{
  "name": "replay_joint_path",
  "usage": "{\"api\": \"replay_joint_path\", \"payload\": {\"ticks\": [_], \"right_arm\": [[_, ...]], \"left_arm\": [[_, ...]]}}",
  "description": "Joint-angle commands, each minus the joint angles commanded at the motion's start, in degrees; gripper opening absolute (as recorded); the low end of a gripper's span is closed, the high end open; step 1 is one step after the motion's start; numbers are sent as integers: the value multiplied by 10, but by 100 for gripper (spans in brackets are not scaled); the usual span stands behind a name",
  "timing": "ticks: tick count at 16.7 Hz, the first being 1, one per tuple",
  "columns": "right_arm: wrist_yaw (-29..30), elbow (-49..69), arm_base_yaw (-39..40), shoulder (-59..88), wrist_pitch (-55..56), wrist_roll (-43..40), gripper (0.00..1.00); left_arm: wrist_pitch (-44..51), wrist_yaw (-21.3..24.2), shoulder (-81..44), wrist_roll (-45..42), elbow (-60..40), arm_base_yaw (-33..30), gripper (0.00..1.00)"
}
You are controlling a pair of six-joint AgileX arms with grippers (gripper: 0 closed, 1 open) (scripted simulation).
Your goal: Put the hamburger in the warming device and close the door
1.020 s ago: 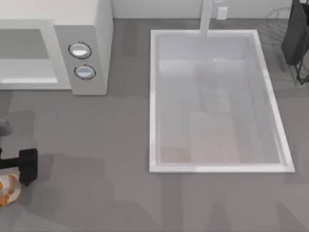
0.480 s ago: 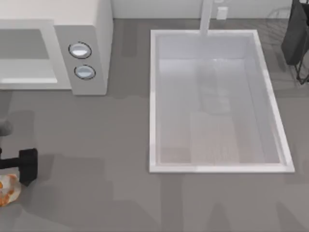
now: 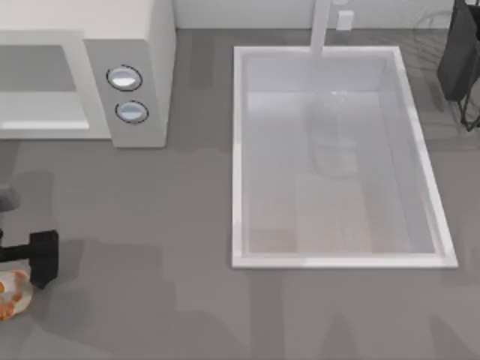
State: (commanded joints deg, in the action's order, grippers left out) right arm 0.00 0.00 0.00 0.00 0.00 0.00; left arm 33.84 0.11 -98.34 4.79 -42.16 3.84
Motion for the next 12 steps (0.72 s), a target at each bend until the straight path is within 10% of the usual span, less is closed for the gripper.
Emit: {"api": "replay_joint_path", "payload": {"ticks": [12], "right_arm": [[0,0,0,0,0,0,100]], "left_arm": [[232,-3,108,3,-133,-3,0]]}}
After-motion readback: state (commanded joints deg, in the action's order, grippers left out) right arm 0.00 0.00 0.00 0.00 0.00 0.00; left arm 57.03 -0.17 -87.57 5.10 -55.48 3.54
